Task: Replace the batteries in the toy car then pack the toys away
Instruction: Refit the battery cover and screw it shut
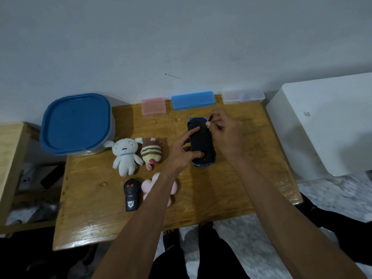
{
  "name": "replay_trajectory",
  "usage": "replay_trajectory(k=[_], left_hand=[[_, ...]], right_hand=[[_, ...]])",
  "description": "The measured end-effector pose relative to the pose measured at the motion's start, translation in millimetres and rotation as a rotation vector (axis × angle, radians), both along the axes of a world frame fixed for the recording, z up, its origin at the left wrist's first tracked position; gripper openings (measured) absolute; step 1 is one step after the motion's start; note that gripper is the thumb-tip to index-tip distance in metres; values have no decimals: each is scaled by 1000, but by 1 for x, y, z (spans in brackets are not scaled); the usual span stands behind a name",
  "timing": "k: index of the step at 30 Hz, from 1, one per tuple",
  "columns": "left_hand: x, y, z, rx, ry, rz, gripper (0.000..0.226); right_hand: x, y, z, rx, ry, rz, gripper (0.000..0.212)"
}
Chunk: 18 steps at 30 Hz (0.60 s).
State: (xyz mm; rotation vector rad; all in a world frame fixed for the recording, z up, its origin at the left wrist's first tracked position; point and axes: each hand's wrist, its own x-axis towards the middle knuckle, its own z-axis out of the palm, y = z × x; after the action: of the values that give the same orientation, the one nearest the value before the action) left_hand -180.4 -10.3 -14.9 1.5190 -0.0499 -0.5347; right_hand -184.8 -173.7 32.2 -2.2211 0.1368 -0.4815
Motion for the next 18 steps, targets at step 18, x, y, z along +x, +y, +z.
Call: replay_trajectory(k=[18], left_hand=[[-6, 4, 4, 17, 24, -12, 82]], right_hand=[[-6, 3, -2, -46, -106, -14, 14]])
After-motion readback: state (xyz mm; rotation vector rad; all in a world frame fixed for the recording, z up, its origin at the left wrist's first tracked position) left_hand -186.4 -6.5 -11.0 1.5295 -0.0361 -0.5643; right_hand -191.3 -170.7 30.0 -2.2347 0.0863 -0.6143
